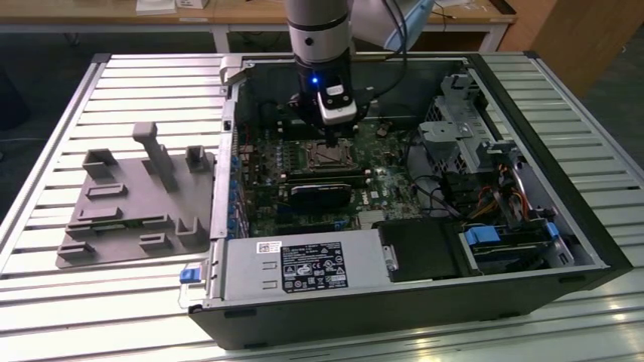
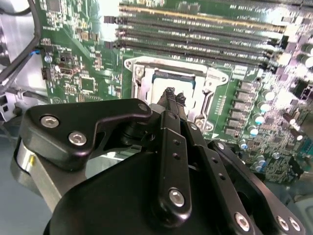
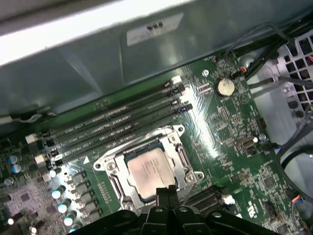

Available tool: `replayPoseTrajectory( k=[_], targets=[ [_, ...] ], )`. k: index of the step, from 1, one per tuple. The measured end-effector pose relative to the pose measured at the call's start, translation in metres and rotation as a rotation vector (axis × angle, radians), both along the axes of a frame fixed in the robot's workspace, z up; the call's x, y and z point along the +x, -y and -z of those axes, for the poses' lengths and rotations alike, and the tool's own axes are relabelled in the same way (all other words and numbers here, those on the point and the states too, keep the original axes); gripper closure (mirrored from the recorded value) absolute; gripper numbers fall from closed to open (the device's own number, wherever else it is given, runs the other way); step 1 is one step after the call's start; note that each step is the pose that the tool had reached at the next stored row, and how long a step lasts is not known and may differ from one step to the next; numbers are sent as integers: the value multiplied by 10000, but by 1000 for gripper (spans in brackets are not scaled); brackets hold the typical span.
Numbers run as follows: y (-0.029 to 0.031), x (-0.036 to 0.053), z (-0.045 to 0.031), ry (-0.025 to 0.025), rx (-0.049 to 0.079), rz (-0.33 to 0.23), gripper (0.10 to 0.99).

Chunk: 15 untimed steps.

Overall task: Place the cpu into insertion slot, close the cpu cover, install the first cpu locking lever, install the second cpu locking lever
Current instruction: 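Install the second cpu locking lever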

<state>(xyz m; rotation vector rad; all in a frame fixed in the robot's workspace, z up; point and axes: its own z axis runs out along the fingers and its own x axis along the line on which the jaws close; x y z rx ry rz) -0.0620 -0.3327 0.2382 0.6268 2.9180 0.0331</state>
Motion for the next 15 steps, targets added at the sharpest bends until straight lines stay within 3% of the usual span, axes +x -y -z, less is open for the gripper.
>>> replayPoseTrajectory(
  k=[15],
  targets=[
    [231, 0, 0, 0, -1, 0, 984]
  ],
)
